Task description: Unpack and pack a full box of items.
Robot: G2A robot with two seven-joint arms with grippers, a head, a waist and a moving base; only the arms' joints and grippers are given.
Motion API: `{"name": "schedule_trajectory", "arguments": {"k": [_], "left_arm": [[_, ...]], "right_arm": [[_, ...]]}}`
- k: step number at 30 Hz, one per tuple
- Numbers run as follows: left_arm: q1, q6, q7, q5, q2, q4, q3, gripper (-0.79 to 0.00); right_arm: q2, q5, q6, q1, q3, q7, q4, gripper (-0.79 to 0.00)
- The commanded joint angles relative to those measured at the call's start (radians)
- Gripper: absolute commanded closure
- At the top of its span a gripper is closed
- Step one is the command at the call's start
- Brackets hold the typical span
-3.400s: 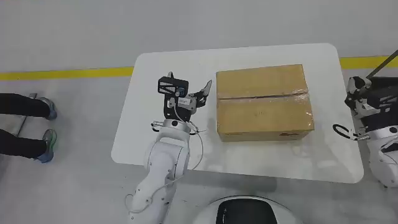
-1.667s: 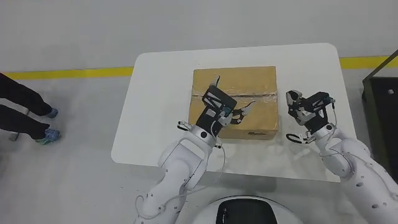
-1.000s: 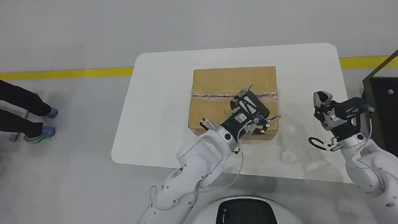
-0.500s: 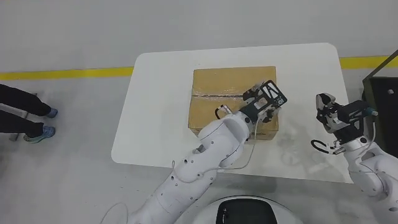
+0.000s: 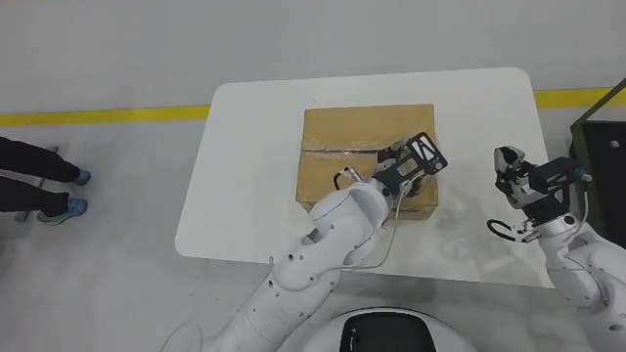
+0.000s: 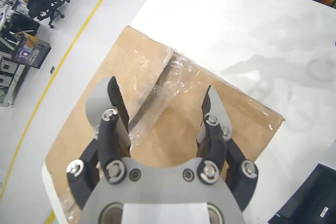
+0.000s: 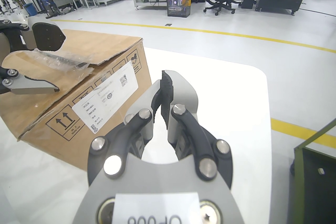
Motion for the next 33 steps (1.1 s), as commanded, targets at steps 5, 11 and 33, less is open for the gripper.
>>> {"name": "schedule_trajectory", "arguments": {"k": [5,11,33], "left_arm": [[-0.001,-0.003,0.001,0.022,-0.004,0.01,-0.004,-0.677],[-0.017,0.006,0.009,0.062,-0.012,0.03,-0.002,-0.637],[-0.036,0.018,0.063,0.172,-0.039,0.075,0.004,-0.342]], "right_arm": [[-0.002,-0.005,0.004,-0.003,0.001,-0.002,0.003,0.0],[-0.004,-0.005,0.0,-0.007,0.006,-0.004,0.003,0.0],[-0.009,-0.004,-0.018,0.006,0.009,0.005,0.014,0.0]]}}
